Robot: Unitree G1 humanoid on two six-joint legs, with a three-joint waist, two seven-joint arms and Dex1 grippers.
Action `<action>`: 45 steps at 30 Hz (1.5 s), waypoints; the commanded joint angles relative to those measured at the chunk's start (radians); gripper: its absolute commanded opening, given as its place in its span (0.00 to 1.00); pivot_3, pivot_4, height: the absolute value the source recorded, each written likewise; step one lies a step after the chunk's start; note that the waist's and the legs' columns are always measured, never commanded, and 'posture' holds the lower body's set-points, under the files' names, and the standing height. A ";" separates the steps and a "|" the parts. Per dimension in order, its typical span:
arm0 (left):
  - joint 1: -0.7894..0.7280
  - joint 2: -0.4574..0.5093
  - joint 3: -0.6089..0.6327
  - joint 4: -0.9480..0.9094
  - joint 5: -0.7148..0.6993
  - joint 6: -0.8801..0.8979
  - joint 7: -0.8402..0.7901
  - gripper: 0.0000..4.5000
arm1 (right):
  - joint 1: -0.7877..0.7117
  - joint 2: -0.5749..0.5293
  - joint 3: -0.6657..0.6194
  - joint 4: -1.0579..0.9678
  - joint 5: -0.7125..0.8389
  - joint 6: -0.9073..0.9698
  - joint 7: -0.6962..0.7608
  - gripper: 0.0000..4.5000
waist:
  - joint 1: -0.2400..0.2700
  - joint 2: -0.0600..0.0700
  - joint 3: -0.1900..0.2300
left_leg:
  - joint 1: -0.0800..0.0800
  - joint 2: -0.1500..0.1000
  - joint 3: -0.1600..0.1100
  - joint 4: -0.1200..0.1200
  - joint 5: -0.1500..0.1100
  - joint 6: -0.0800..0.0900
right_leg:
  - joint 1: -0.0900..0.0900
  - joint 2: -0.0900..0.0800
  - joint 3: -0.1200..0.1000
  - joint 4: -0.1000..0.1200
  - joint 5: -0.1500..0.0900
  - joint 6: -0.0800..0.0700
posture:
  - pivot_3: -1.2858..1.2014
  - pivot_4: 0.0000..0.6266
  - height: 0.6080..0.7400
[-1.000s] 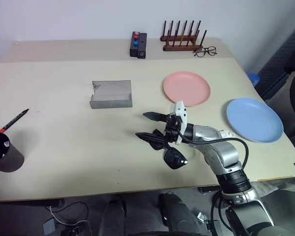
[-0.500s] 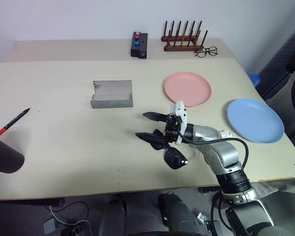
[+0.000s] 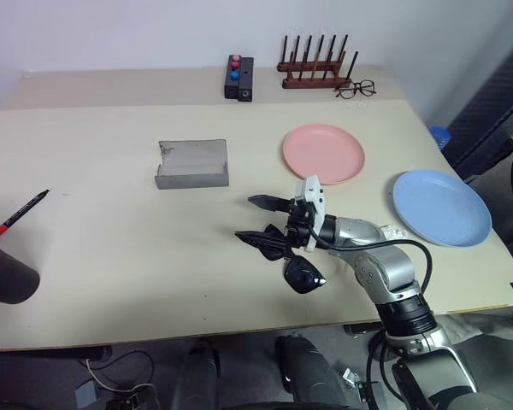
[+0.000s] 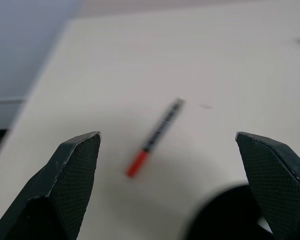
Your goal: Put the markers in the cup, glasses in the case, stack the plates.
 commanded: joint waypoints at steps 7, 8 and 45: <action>0.096 0.102 0.009 0.064 0.095 0.060 -0.140 0.99 | -0.002 0.006 0.000 -0.036 0.013 -0.006 0.004 1.00 | 0.002 0.000 0.000 | 0.000 0.000 0.000 0.000 0.000 0.000 | 0.000 0.000 0.000 0.000 0.000 0.000 | 0.52 0.24 1.00; 0.096 0.107 0.002 0.077 0.107 0.058 -0.144 0.99 | -0.001 0.007 0.001 -0.036 0.012 -0.007 0.003 1.00 | 0.002 0.000 0.000 | 0.000 0.000 0.000 0.000 0.000 0.000 | 0.000 0.000 0.000 0.000 0.000 0.000 | 0.52 0.24 1.00; -0.741 -0.025 -0.526 0.096 0.136 0.523 0.295 0.01 | -0.016 0.023 0.010 -0.002 -0.008 -0.035 0.001 1.00 | 0.023 0.000 0.000 | 0.000 0.000 -0.003 0.010 0.000 0.000 | 0.000 0.003 0.000 0.014 0.001 0.005 | 0.52 0.24 1.00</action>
